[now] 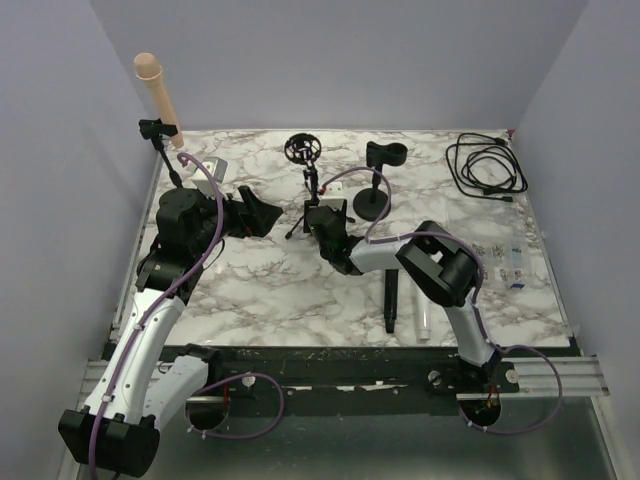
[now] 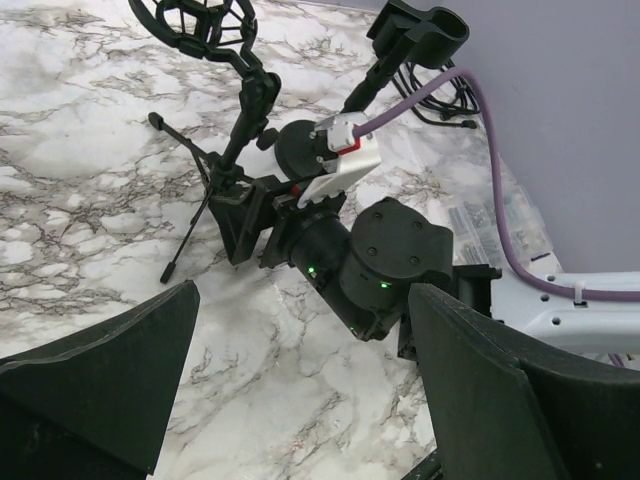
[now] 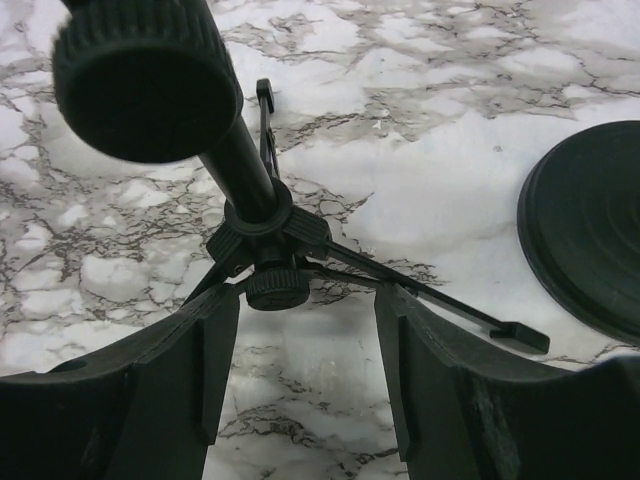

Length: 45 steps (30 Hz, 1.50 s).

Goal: Remove the microphone from the stand

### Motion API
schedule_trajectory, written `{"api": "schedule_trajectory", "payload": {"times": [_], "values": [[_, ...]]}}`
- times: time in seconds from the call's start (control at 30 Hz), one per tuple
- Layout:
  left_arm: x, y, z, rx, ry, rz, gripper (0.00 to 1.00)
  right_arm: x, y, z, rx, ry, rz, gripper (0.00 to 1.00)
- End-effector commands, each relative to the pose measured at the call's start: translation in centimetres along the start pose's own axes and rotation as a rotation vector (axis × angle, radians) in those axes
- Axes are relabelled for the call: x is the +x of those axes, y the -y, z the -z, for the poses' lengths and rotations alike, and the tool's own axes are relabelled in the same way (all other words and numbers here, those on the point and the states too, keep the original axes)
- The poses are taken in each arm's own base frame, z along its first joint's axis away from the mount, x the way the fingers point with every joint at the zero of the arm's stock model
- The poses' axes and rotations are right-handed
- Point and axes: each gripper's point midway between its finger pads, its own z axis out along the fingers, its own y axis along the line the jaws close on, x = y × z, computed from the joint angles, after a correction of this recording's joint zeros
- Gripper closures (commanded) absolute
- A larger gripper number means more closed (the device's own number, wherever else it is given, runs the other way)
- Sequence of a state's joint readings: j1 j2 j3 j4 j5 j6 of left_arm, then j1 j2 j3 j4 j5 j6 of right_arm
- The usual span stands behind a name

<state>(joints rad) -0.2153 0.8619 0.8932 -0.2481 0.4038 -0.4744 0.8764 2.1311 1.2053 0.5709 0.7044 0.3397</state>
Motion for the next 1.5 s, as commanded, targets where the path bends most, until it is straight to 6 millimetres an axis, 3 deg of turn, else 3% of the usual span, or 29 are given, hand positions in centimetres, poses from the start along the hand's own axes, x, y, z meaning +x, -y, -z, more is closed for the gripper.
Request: {"api": "schedule_trajectory", "payload": {"times": [0.0,0.23,0.37,0.47,0.67,0.8,0.93,1.2,1.3,1.47], "values": [[-0.5,-0.2,0.1,-0.007,0.025,-0.018,0.12,2.8,0.2,-1.1,0.037,-0.072,0.03,0.37],[-0.6,-0.3,0.1,-0.011,0.029,-0.026,0.12,1.4,-0.6,-1.8,0.025,-0.059,0.06,0.36],[-0.8,-0.7,0.3,-0.035,0.039,-0.038,0.12,0.1,-2.1,-1.7,-0.029,-0.084,0.044,0.27],[-1.1,-1.4,0.4,-0.07,0.058,-0.043,0.12,-2.3,-3.3,-1.0,-0.069,-0.093,0.018,0.22],[-2.1,-3.5,1.0,-0.173,0.124,-0.08,0.11,-8.6,-4.4,2.9,-0.194,-0.074,-0.035,0.14],[-3.4,-4.4,1.6,-0.242,0.168,-0.085,0.08,-10.6,-5.0,6.5,-0.338,-0.086,-0.016,0.08],[-6.7,-4.3,2.5,-0.304,0.207,-0.11,0.05,-11.6,-5.6,9.9,-0.488,-0.104,0.033,0.07],[-19.0,-5.6,6.4,-0.584,0.451,-0.155,0.01,-13.2,-4.2,15.2,-0.601,-0.096,-0.039,0.06],[-22.7,-6.4,7.6,-0.658,0.531,-0.159,0.01,-13.8,-3.6,16.8,-0.629,-0.083,-0.062,0.06],[-26.8,-9.1,6.7,-0.72,0.587,-0.222,0.02,-15.0,-2.0,18.9,-0.637,-0.04,-0.088,0.06]]}}
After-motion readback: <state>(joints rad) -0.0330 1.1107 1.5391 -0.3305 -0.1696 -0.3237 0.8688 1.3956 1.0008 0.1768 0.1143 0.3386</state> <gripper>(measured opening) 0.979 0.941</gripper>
